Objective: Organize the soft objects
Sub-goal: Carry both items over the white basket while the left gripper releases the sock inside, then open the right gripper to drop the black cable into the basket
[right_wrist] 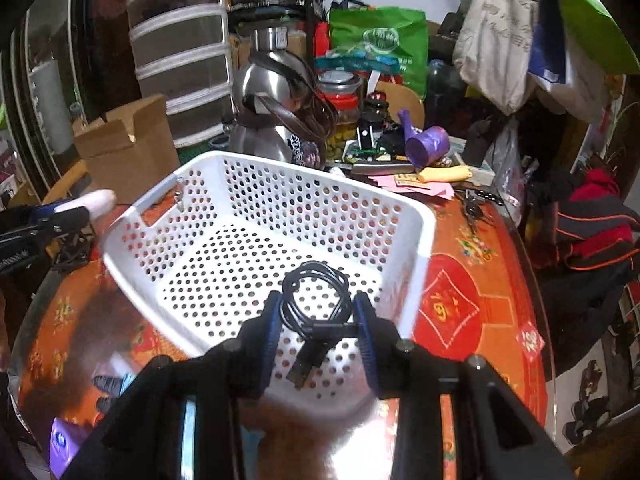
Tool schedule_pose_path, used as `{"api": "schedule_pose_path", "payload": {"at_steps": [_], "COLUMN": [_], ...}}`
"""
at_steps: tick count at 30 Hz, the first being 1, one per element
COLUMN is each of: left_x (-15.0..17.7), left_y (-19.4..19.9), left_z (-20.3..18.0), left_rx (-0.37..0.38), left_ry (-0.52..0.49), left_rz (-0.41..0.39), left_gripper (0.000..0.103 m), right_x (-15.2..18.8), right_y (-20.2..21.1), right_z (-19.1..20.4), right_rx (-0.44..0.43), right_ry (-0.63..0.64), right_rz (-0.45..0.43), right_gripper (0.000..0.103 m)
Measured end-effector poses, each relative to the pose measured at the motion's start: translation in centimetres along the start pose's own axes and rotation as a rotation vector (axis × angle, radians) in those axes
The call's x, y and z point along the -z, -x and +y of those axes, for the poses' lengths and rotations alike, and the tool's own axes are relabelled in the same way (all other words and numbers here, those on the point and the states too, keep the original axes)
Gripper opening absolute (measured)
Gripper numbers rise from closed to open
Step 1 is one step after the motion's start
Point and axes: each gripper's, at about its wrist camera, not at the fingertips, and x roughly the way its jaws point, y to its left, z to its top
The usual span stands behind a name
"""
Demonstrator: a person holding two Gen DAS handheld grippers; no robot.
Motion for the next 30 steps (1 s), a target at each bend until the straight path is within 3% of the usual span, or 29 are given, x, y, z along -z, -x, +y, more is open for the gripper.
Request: {"api": "schedule_pose_path", "payload": {"at_steps": [3,7,13,14,15,17,18,19,25,30], "left_x": [-1.9,-2.3,-2.4,-2.4,-2.2,-2.1,-2.0,-1.8,0.4,6.4], "left_y": [-3.7,-6.6,-8.0,-8.1,-7.8,-7.3,-7.1,-6.2,-1.5,4.0], "left_z": [-1.4,-2.6,-3.7,-3.7,-3.5,-3.2,-2.9,-2.6,-1.1,1.3], "left_rx": [-0.012,-0.033,-0.048,-0.053,-0.052,-0.05,-0.059,-0.073,-0.104,-0.093], "left_ry": [0.003,0.005,-0.023,-0.016,-0.009,-0.009,-0.007,-0.003,-0.048,-0.055], "left_rz": [0.093,0.139,0.143,0.136,0.124,0.108,0.1,0.078,0.007,-0.054], "left_gripper": [0.031,0.03,0.031,0.037,0.044,0.071,0.075,0.081,0.084,0.084], "right_x": [-0.9,-1.0,-1.3,-1.4,-1.4,-1.6,-1.6,-1.7,-0.8,5.5], "right_y": [-2.6,-4.9,-6.1,-6.0,-5.7,-5.1,-4.6,-4.1,0.6,6.4], "right_z": [0.0,0.1,0.6,0.7,0.7,0.7,0.6,0.6,-0.2,-0.2], "right_rx": [0.017,0.026,0.072,0.078,0.075,0.064,0.066,0.072,0.054,0.051], "right_ry": [0.006,0.015,0.055,0.058,0.056,0.045,0.042,0.039,-0.01,-0.018], "right_rz": [0.056,0.11,0.131,0.122,0.105,0.081,0.063,0.05,-0.042,-0.137], "right_gripper": [0.034,0.034,0.035,0.035,0.038,0.056,0.063,0.063,0.063,0.064]}}
